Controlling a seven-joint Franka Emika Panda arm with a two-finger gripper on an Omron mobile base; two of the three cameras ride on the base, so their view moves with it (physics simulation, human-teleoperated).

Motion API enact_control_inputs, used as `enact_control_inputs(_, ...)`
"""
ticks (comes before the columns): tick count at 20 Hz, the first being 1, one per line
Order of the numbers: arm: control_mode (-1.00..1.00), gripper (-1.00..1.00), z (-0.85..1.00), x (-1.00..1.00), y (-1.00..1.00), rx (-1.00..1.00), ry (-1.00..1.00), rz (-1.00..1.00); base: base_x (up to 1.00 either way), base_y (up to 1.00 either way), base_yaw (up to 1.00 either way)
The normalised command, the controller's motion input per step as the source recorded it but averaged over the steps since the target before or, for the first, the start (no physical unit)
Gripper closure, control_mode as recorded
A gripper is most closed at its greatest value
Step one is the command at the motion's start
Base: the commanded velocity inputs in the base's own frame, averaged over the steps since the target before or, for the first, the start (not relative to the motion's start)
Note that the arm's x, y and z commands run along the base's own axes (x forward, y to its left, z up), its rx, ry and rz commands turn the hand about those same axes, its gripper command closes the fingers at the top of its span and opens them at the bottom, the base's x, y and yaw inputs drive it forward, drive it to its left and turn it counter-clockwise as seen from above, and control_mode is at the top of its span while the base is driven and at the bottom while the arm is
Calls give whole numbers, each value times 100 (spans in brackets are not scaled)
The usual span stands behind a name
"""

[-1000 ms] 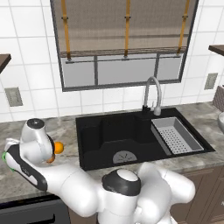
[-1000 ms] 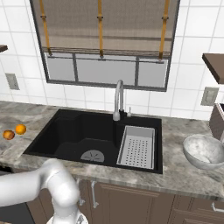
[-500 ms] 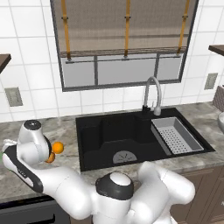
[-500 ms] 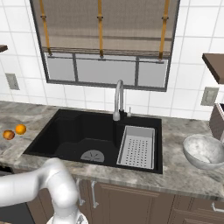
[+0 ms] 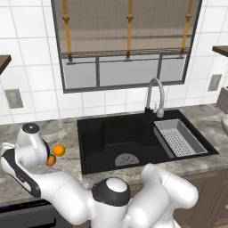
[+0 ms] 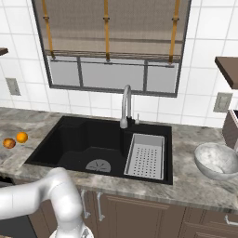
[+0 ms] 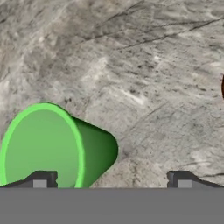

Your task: Remove the peach and orange from the sink. Then move the bowl and cup from the counter to the sink for washing.

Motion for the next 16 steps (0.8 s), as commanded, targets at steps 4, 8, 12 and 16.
enact_control_inputs(4,-100,-100,-3,11,8,0,0,0,0,0,0)
enact_control_inputs(8,-100,-100,-6,12,10,0,0,0,0,0,0)
enact_control_inputs(12,-100,-100,-15,15,15,-1,5,0,0,0,0)
enact_control_inputs(16,-100,-100,-16,13,15,-2,7,0,0,0,0)
